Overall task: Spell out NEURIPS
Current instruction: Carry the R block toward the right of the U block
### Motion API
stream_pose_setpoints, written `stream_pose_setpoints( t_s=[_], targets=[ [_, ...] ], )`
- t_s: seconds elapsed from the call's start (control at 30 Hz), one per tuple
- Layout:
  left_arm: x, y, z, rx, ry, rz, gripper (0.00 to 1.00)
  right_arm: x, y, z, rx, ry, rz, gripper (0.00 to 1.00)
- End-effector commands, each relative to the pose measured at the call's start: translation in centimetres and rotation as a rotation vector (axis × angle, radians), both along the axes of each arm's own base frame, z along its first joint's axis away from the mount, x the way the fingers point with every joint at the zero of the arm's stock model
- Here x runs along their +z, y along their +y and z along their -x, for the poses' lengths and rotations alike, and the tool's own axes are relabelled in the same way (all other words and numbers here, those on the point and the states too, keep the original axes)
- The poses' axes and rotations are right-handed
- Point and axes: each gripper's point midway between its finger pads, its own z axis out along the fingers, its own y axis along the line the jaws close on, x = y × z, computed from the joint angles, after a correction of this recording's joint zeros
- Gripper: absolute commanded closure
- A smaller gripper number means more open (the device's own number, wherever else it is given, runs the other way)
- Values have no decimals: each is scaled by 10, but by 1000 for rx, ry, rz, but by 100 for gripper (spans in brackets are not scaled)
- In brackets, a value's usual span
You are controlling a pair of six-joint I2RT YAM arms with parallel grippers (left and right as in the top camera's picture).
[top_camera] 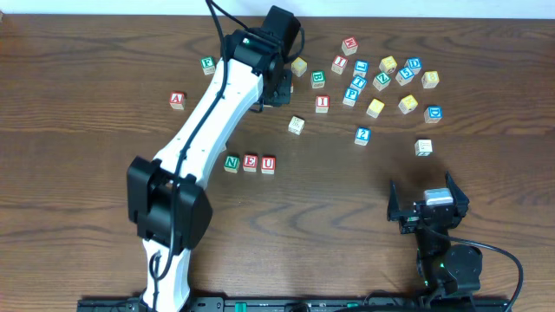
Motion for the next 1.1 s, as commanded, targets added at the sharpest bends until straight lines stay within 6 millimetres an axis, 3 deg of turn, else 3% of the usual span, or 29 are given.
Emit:
stream_pose_setpoints(
  t_s=[0.0, 0.1, 0.53, 0.73, 0.9, 1.07],
  targets=[
    [28, -5, 19, 7, -13, 8, 79, -1, -2, 0, -8, 1, 7, 1],
    [24, -14, 36, -33, 24, -15, 92, -1, -2, 0, -8, 1, 7, 1],
    [-15, -59, 68, -132, 21, -75, 92, -1, -2, 0, -8, 1, 7, 1],
    [-37, -48, 87, -78, 5, -46, 92, -1, -2, 0, -8, 1, 7, 1],
    [-42, -37, 102, -33, -18, -3, 92, -1, -2, 0, -8, 1, 7, 1],
    [-58, -39, 113, -9, 3, 50, 92, -1, -2, 0, -8, 1, 7, 1]
  ],
)
